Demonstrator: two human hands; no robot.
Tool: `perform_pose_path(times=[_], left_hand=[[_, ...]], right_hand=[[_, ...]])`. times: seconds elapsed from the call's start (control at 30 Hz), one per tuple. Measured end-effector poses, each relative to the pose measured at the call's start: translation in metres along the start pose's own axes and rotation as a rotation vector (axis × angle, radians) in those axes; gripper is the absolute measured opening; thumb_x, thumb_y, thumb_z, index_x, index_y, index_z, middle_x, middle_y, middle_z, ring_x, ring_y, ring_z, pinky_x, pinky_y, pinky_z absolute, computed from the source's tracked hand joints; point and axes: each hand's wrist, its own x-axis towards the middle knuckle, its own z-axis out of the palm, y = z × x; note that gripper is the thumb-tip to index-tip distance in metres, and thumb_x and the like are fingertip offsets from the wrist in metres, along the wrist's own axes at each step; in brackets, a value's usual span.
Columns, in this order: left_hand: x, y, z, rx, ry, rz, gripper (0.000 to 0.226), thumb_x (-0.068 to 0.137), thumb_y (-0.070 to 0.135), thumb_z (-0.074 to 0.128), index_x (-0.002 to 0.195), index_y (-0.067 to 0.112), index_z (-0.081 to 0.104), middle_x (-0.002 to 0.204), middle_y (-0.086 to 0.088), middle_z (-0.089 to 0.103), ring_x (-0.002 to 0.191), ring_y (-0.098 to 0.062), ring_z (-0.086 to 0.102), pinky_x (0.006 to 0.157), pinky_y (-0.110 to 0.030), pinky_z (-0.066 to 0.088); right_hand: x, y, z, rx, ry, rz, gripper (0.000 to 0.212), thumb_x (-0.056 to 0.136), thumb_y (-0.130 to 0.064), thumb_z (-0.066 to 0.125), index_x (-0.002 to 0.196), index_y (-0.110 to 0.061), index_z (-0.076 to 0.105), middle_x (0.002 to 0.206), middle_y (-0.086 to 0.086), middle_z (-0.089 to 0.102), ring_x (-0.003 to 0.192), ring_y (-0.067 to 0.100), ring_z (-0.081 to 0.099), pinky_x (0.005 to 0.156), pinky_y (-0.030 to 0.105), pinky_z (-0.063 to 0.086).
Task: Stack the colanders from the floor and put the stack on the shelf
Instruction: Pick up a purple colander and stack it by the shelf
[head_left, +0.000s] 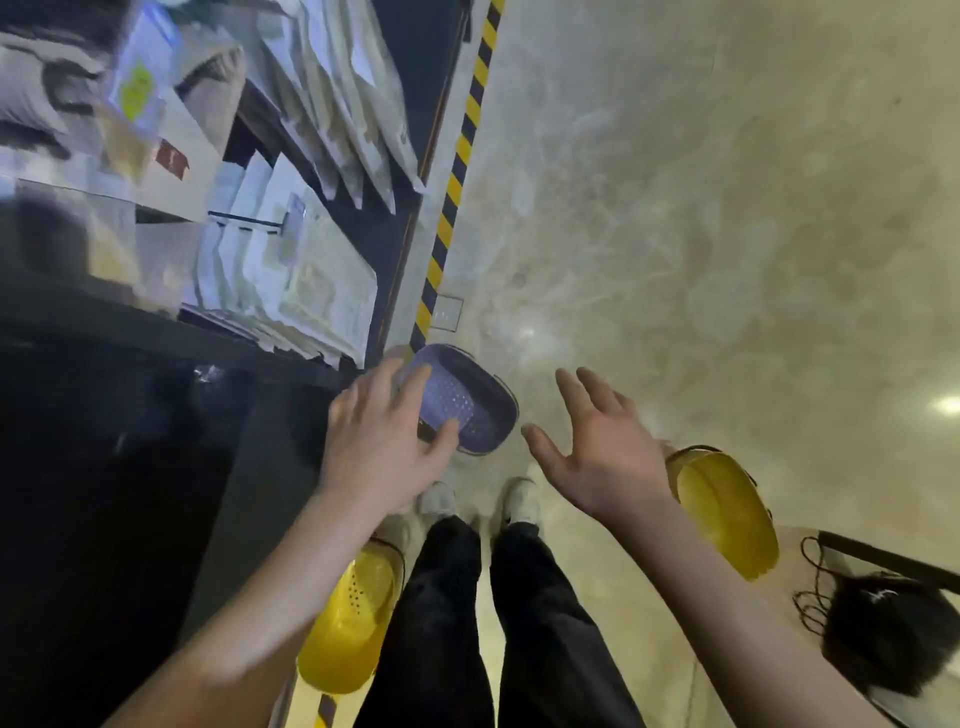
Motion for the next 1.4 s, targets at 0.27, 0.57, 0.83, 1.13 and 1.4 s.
perform_pose_path(times=[0.27,0.57,0.83,1.13,1.4], left_hand=[[0.143,-0.091,0.228,0.07,-0.137,0.077,0.067,0.09,0.057,0.049,0.143,0.016,0.045,0.143,-0.009,0.047,0.124,-0.034,0.051,0.1,-0.048,0.044],[0.267,-0.192,0.444,0.051,-0.099,0.003,0.085,0.084,0.059,0.057,0.149,0.015,0.026,0.146,-0.018,0.036,0.122,-0.045,0.047,0.09,-0.055,0.048],[0.252,-0.175,0.451,-0.067,-0.052,-0.173,0.084,0.087,0.059,0.057,0.152,0.019,0.02,0.135,-0.018,0.038,0.103,-0.043,0.057,0.078,-0.051,0.053],[0.172,-0.097,0.25,-0.13,0.061,-0.271,0.083,0.088,0.06,0.056,0.151,0.016,0.025,0.136,-0.022,0.043,0.11,-0.051,0.054,0.084,-0.055,0.046],[0.083,-0.012,0.024,-0.135,0.186,-0.194,0.083,0.09,0.06,0.051,0.153,0.013,0.027,0.15,-0.013,0.041,0.125,-0.044,0.048,0.09,-0.055,0.045]], right_hand=[[0.125,0.073,0.231,0.037,-0.151,0.063,0.07,0.088,-0.06,0.049,0.146,-0.021,0.037,0.141,0.008,0.049,0.119,0.039,0.051,0.086,0.047,0.051],[0.186,0.142,0.467,0.257,-0.235,0.392,0.087,0.091,-0.055,0.052,0.153,-0.015,0.008,0.135,0.019,0.046,0.112,0.043,0.055,0.086,0.048,0.05],[0.193,0.141,0.469,0.656,-0.045,0.516,0.076,0.09,-0.04,0.062,0.149,-0.01,0.026,0.133,0.011,0.056,0.119,0.029,0.055,0.087,0.03,0.041],[0.161,0.11,0.217,0.288,0.083,0.191,0.084,0.091,-0.046,0.06,0.154,-0.006,0.023,0.14,0.024,0.047,0.121,0.044,0.048,0.1,0.05,0.041],[0.069,0.052,0.001,0.227,0.224,0.151,0.089,0.089,-0.059,0.053,0.156,-0.012,0.018,0.138,0.02,0.046,0.119,0.04,0.047,0.098,0.05,0.043]])
